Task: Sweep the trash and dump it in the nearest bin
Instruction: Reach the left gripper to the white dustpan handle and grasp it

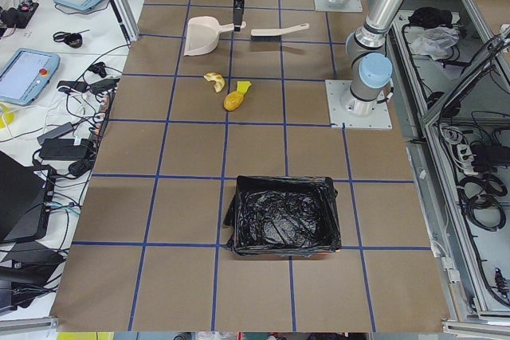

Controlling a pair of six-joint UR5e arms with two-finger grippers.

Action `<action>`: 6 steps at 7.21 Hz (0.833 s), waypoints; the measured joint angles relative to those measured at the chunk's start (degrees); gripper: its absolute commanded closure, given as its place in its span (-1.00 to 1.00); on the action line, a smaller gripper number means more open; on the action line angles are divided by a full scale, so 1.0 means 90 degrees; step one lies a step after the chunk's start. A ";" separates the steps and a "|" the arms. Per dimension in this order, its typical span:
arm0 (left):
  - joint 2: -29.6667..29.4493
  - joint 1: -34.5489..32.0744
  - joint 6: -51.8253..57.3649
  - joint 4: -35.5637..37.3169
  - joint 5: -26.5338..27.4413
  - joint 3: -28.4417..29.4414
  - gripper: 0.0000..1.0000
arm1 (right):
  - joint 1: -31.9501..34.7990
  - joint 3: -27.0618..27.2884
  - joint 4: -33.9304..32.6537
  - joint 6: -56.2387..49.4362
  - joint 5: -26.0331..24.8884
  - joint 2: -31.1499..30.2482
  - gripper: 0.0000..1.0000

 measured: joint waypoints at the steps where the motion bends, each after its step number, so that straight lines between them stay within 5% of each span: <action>1: -0.0261 -0.0395 -0.0386 0.0362 -0.0008 -0.0005 -1.00 | 0.0000 -0.0020 0.0002 -0.0054 0.0009 0.0007 -1.00; 3: -0.0871 -0.1201 -0.0964 0.0972 -0.0013 -0.0008 -1.00 | -0.0022 -0.0077 0.0010 -0.0140 0.0030 0.0010 -1.00; 6: -0.1739 -0.2171 -0.1947 0.1701 -0.0020 -0.0001 -1.00 | -0.0020 0.0031 0.1131 0.0033 -0.0014 -0.0320 -1.00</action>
